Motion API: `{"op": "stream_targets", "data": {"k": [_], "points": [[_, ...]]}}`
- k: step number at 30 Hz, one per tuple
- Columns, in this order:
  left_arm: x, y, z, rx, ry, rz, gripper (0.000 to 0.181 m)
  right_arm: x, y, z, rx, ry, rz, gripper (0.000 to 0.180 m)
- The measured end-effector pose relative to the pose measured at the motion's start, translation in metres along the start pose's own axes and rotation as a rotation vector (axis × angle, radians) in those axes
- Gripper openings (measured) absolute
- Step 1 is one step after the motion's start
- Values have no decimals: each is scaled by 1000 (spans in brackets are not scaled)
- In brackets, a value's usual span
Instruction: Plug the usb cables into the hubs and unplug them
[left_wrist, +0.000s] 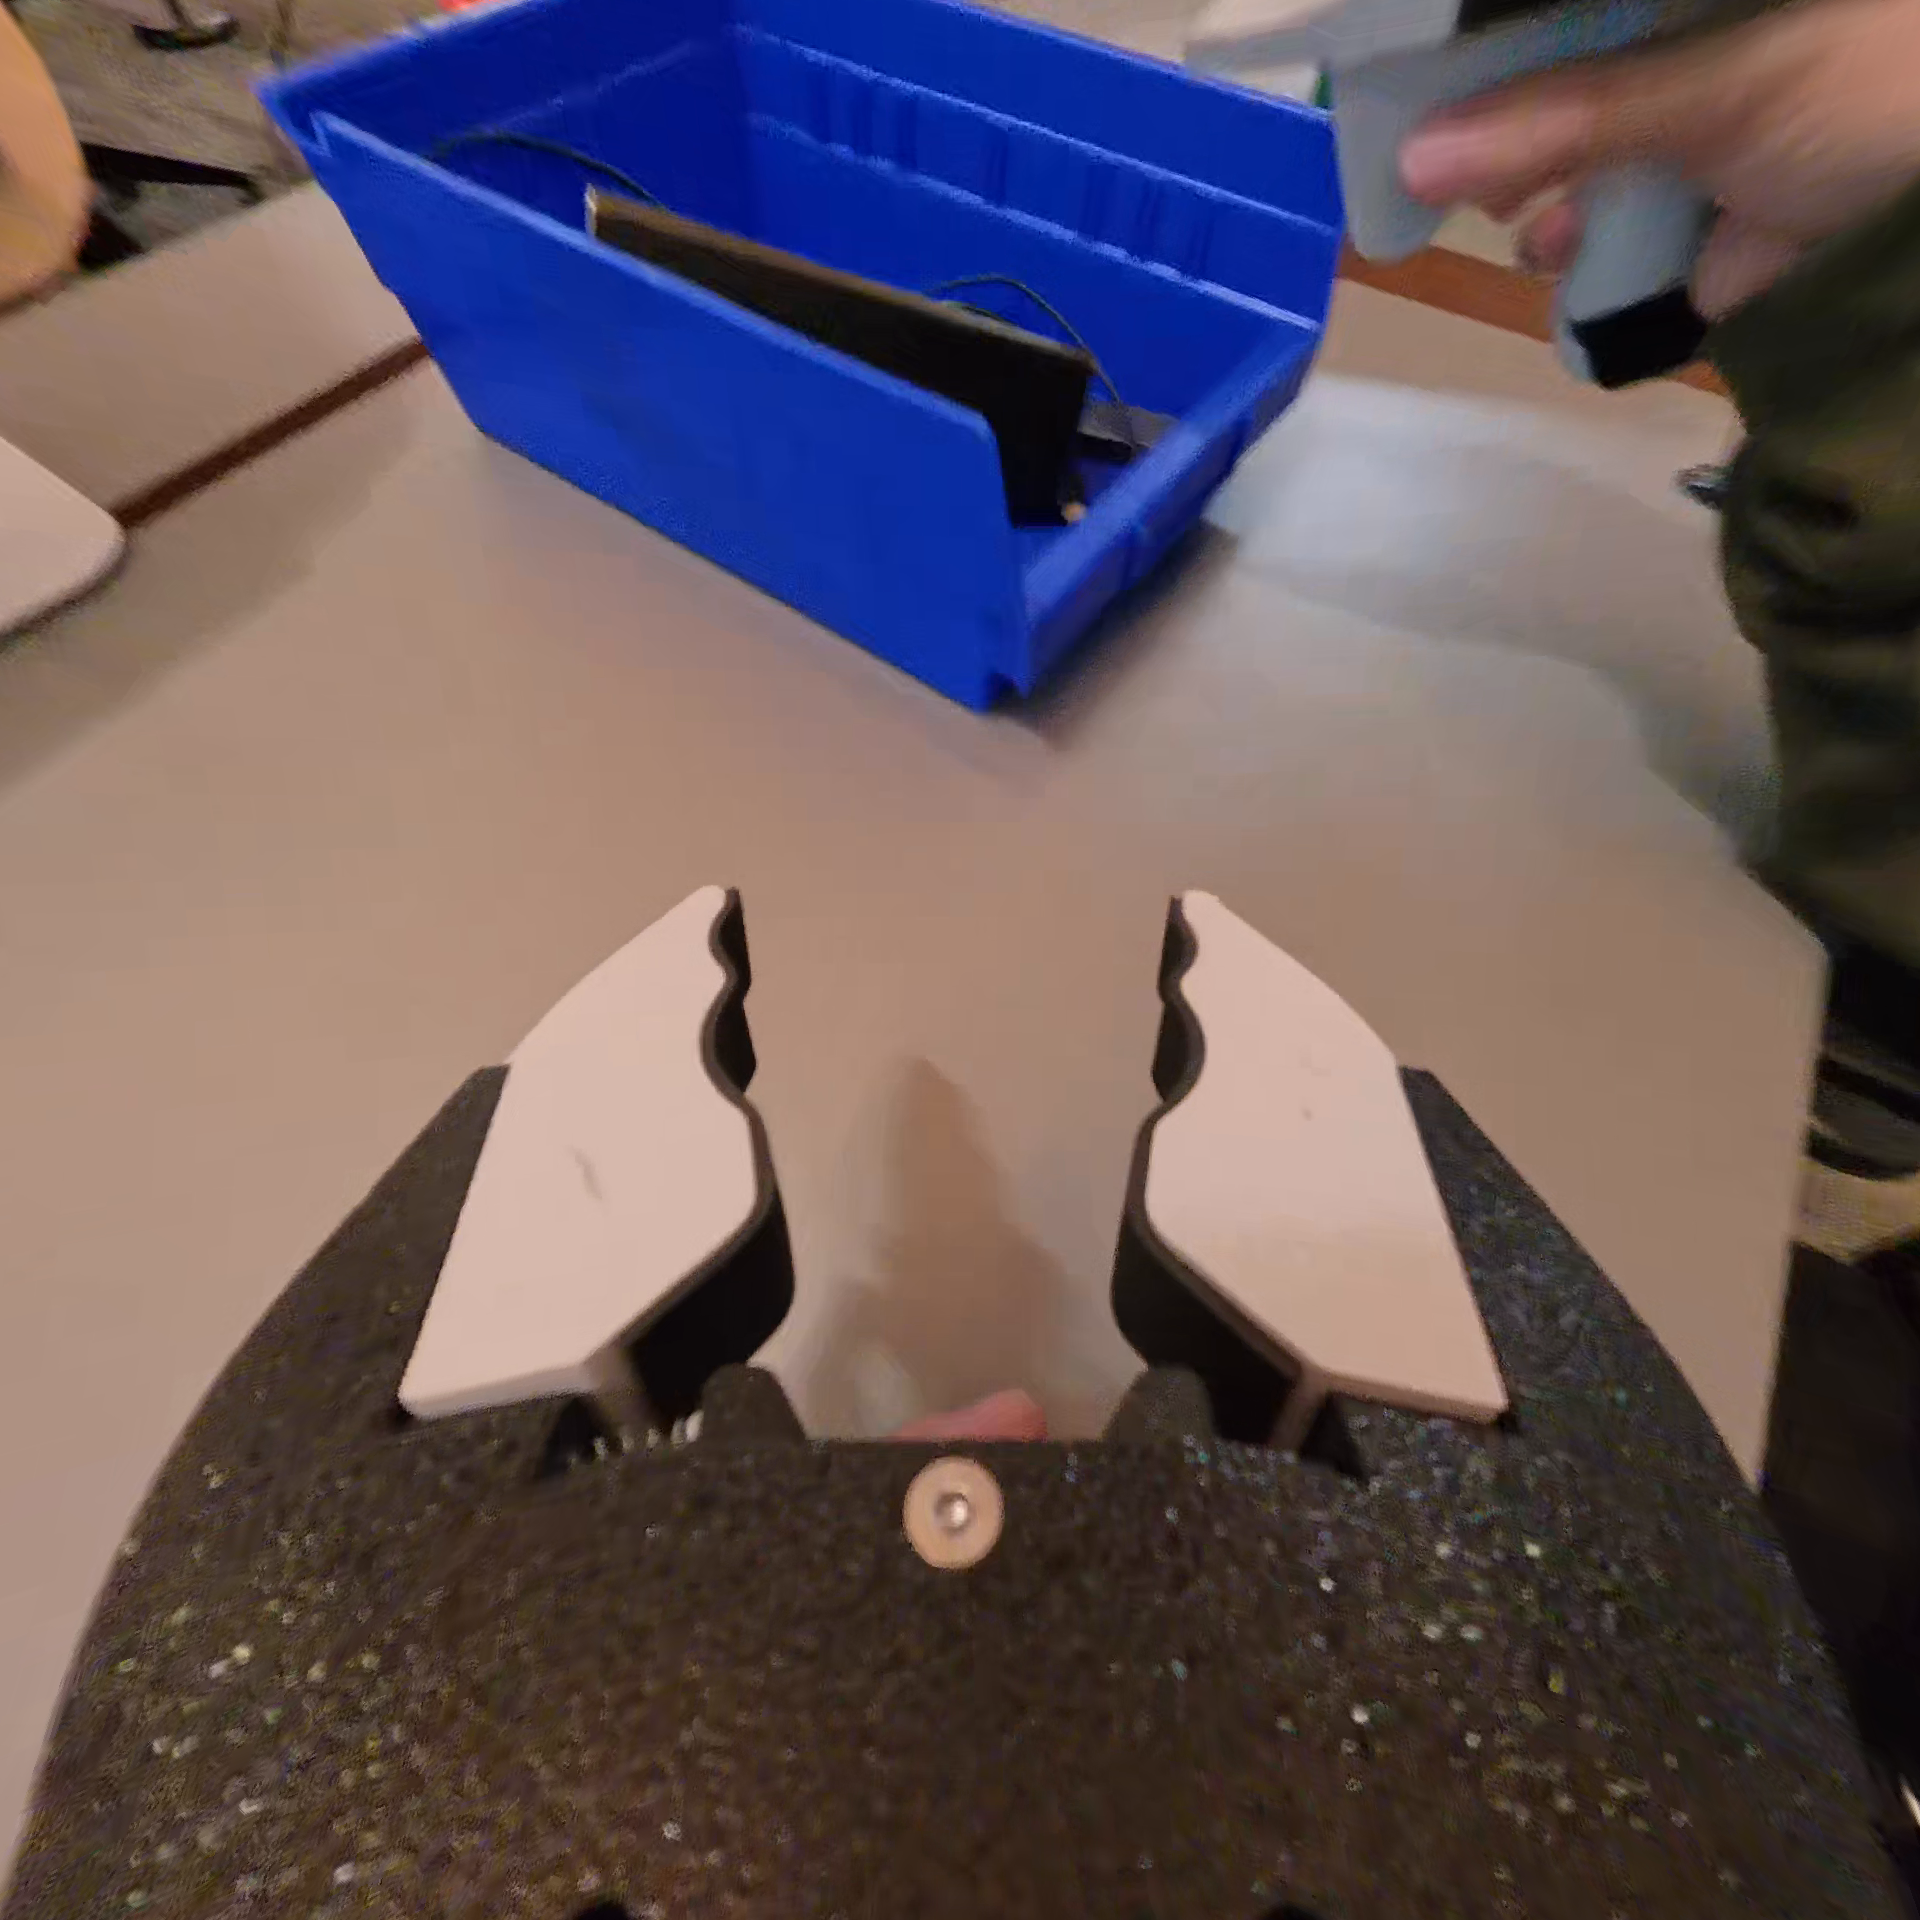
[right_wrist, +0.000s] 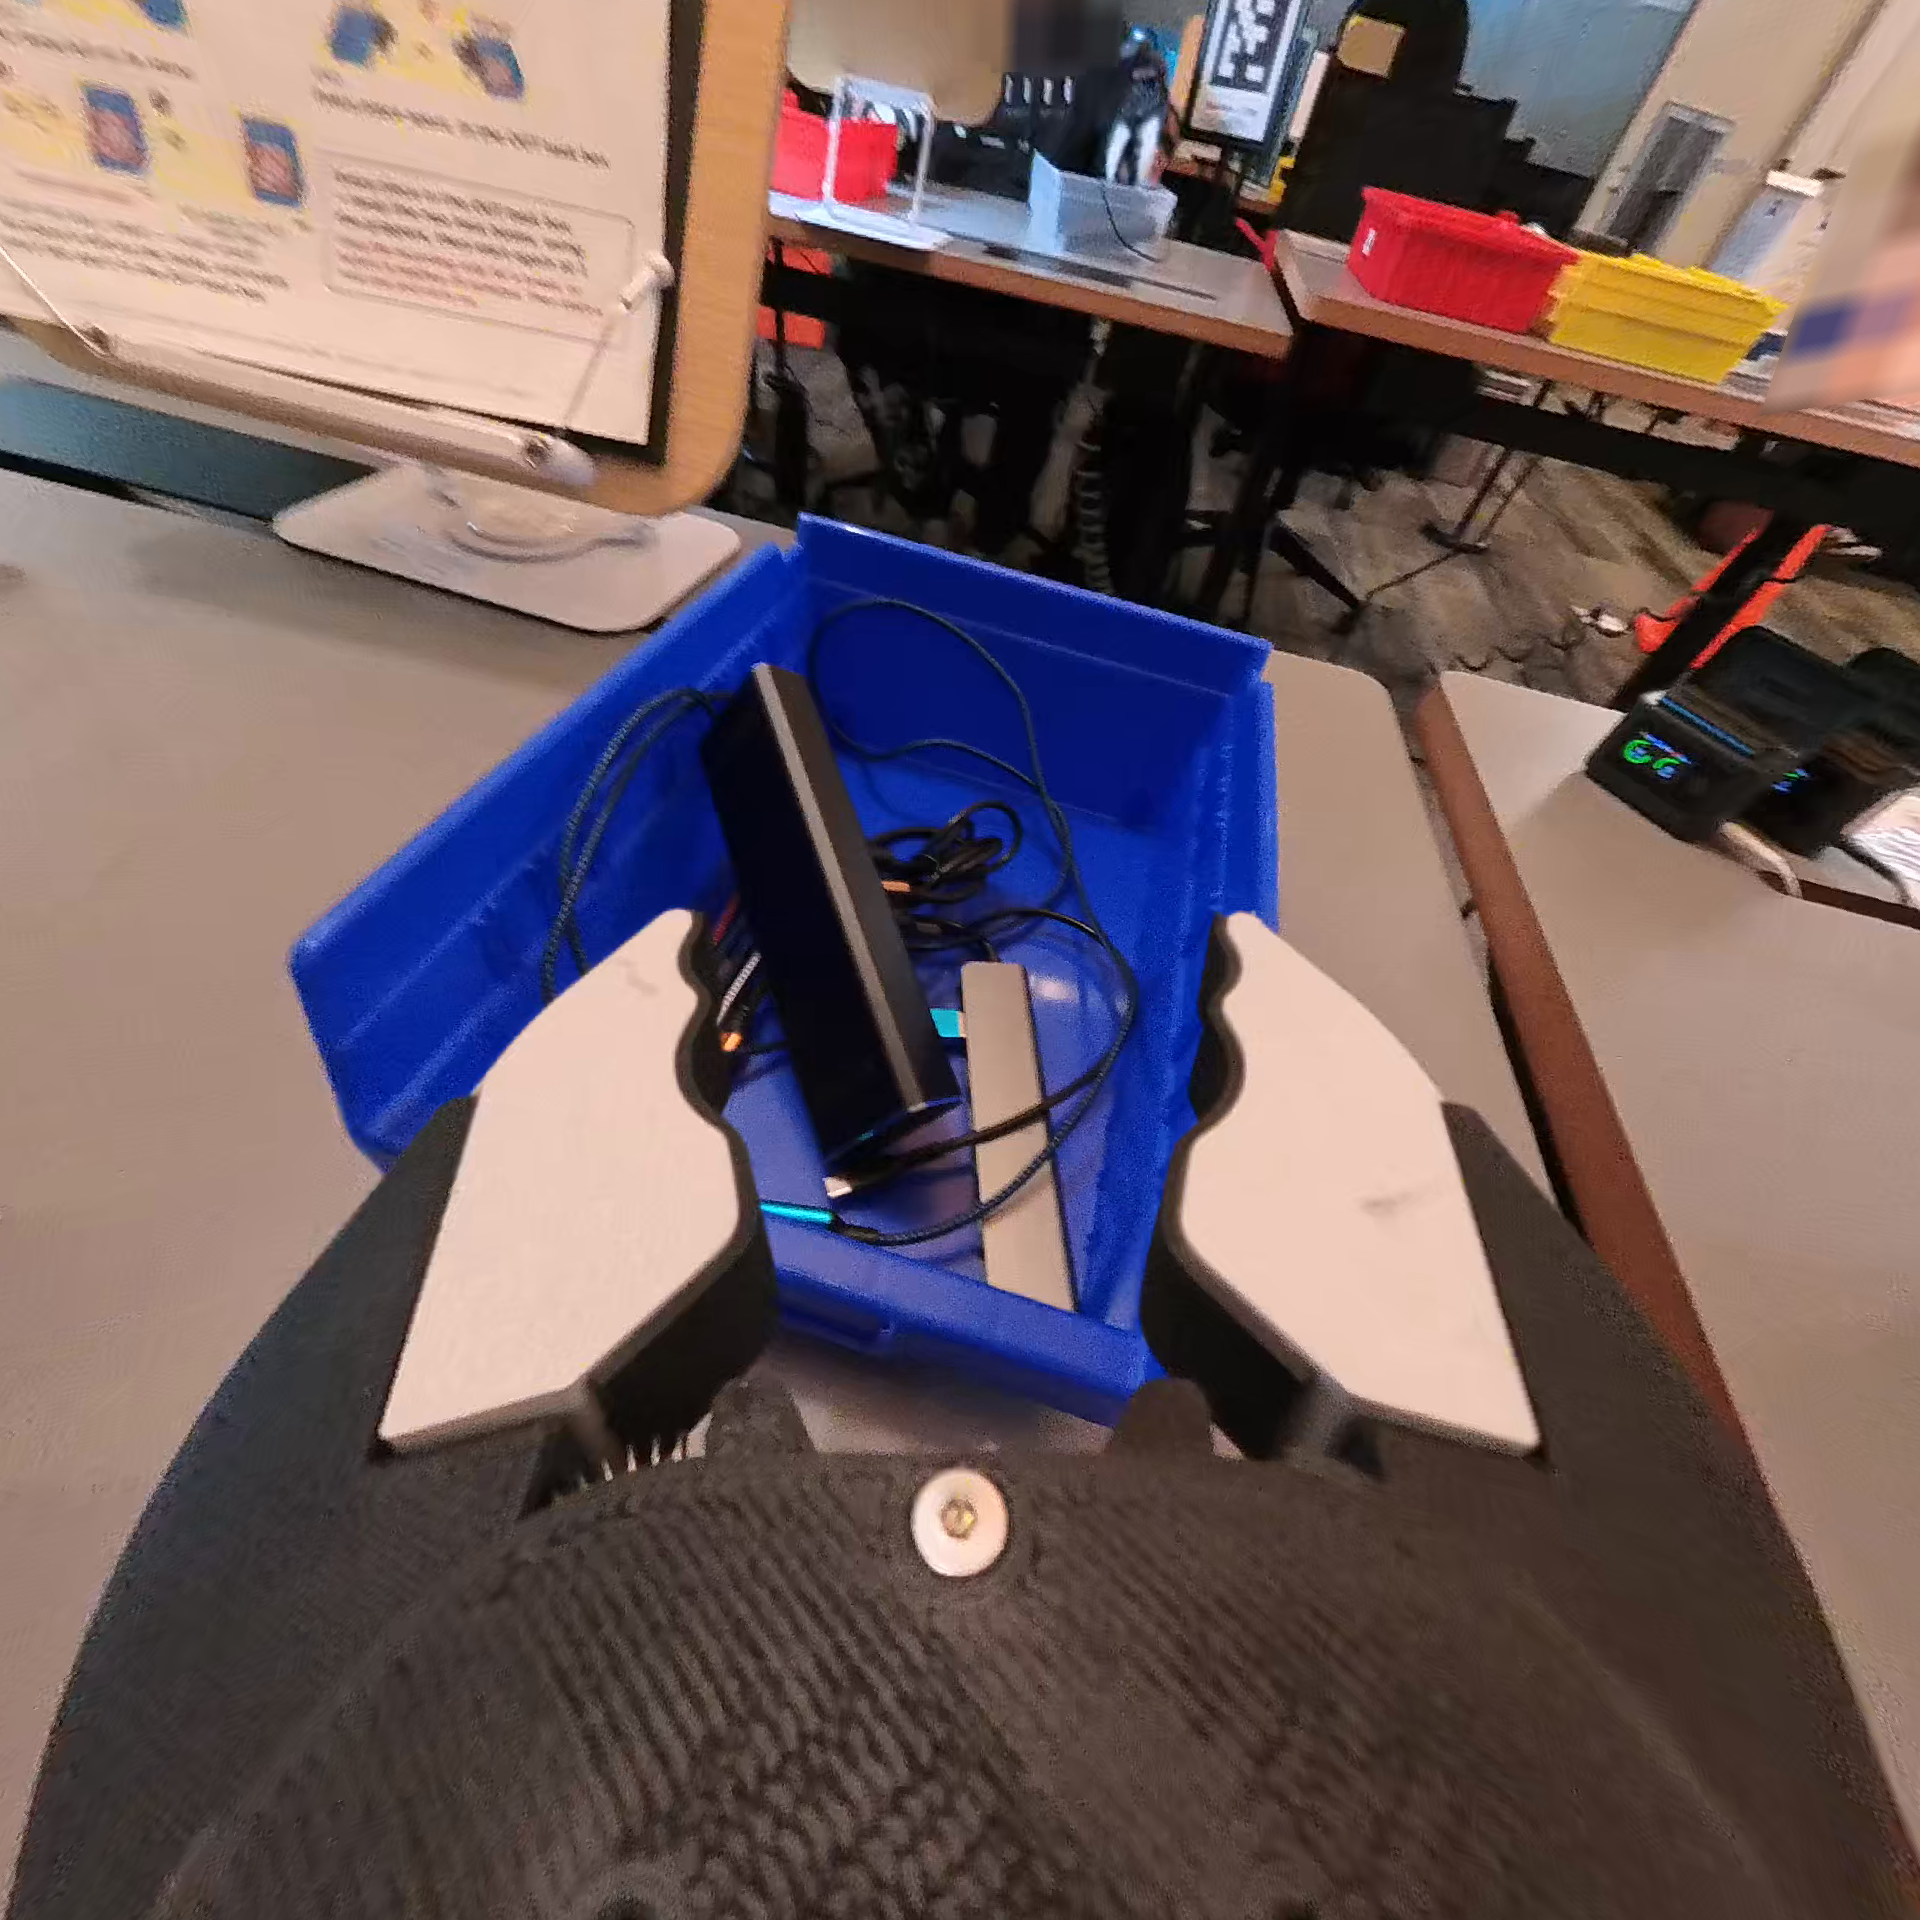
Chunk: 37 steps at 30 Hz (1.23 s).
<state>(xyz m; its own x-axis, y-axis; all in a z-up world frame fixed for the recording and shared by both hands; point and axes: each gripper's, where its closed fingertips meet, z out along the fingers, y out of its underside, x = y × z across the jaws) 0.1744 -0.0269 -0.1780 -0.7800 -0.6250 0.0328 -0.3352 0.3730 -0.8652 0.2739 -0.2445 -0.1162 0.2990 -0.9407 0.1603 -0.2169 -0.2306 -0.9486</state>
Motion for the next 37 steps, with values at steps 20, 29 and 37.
{"op": "stream_targets", "data": {"k": [20,29,37], "points": [[-55,-59,172,-416,-252,-162,51,-7,8,0,-101,45,-243,90],[-95,-24,115,-375,-257,-40,12,2,-49,-41,171,19,-163,81],[-63,75,-52,-467,-199,49,11,-69,-73,-45,215,-215,-118,82]]}}
